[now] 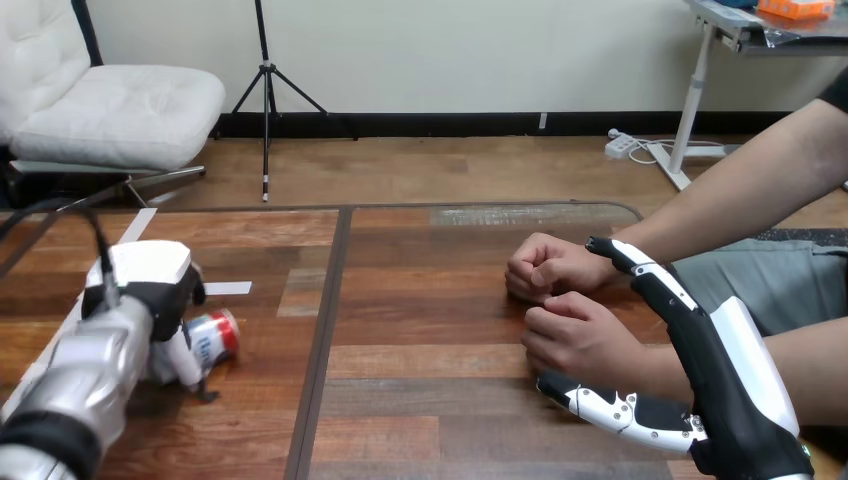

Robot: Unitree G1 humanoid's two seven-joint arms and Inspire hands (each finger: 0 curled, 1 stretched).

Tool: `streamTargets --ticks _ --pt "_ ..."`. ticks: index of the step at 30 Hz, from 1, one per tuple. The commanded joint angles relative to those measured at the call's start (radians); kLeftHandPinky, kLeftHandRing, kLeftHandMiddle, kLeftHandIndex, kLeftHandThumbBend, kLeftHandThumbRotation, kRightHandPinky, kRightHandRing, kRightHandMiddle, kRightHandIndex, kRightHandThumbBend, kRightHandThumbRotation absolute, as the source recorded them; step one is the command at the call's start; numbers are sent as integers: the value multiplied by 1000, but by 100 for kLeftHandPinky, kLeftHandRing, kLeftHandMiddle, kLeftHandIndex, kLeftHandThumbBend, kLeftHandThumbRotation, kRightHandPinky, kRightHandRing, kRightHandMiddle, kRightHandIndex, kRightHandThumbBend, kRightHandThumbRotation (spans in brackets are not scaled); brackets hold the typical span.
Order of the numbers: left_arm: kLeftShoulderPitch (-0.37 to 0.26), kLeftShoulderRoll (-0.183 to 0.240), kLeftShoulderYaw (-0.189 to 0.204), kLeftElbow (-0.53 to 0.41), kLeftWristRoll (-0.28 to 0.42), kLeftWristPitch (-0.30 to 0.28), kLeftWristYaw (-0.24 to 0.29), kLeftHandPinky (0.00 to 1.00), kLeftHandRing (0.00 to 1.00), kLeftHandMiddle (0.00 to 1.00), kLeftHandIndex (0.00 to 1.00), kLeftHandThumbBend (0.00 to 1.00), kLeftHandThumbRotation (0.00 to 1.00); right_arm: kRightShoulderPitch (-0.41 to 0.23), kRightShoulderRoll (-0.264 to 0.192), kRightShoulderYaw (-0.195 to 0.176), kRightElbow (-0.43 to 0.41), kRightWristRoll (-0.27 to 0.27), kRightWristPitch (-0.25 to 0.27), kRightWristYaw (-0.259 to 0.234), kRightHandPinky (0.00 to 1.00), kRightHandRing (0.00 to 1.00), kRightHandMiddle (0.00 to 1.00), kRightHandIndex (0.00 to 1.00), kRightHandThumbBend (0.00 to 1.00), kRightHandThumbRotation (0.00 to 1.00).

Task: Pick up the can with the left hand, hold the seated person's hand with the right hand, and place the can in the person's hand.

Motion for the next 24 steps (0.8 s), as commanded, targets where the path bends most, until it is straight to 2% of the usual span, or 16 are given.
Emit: streamTargets --ticks 1,8,12,24 --pt "33 -7 50 10 -46 -75 145 34 44 52 57 76 0 -58 -16 -10 -16 12 -6 -3 89 91 92 87 76 29" --pt "41 -11 63 35 -73 -128 220 38 46 53 53 72 0 -58 -18 -11 -15 14 -4 0 90 91 92 87 76 28" --pt "39 -13 63 49 -74 -148 255 39 45 52 52 74 0 -58 -18 -12 -16 10 -4 -1 89 91 92 88 76 28" --pt "30 -16 67 69 -77 -176 292 43 47 53 53 73 0 -62 -20 -11 -10 15 -13 0 89 91 92 88 75 27"
